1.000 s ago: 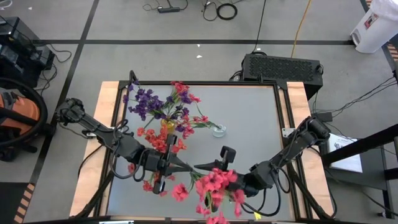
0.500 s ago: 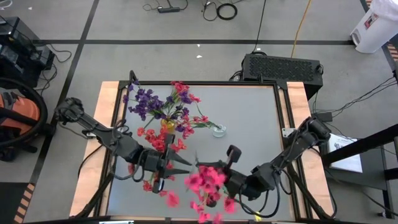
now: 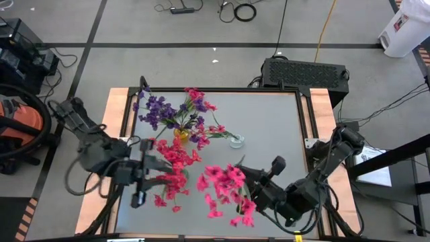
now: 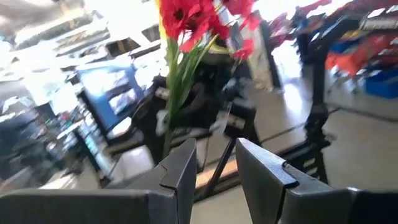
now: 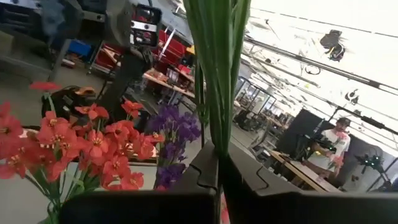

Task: Sort flowers into vase by color
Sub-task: Put the bottom pink flowers into the transparent vase

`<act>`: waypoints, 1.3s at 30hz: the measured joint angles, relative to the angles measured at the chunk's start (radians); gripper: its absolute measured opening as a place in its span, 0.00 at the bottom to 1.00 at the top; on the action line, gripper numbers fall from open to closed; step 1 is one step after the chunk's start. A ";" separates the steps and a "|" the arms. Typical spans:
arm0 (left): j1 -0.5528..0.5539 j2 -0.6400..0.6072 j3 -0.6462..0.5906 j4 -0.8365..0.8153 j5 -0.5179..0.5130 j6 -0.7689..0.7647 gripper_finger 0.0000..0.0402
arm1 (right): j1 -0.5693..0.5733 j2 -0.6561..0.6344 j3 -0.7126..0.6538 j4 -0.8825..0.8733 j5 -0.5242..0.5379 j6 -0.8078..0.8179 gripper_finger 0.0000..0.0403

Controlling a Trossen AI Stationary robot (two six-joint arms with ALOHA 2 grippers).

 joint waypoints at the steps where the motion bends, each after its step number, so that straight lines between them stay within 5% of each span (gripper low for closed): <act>1: -0.026 -0.018 0.000 -0.031 -0.045 -0.002 0.30 | 0.005 -0.007 -0.003 -0.001 0.008 -0.008 0.00; 7: -0.161 -0.119 0.000 -0.224 -0.283 -0.111 0.30 | 0.055 -0.123 -0.099 -0.002 0.004 -0.009 0.00; 21: -0.293 -0.211 0.000 -0.650 -0.478 -0.442 0.30 | 0.134 -0.698 -0.674 -0.001 -0.015 0.239 0.00; 30: -0.324 -0.281 0.000 -0.980 -0.504 -0.788 0.30 | 0.017 -0.892 -0.990 -0.007 -0.293 0.557 0.00; 39: -0.323 -0.287 0.000 -1.240 -0.505 -1.052 0.30 | -0.221 -0.861 -1.024 -0.182 -0.509 0.831 0.00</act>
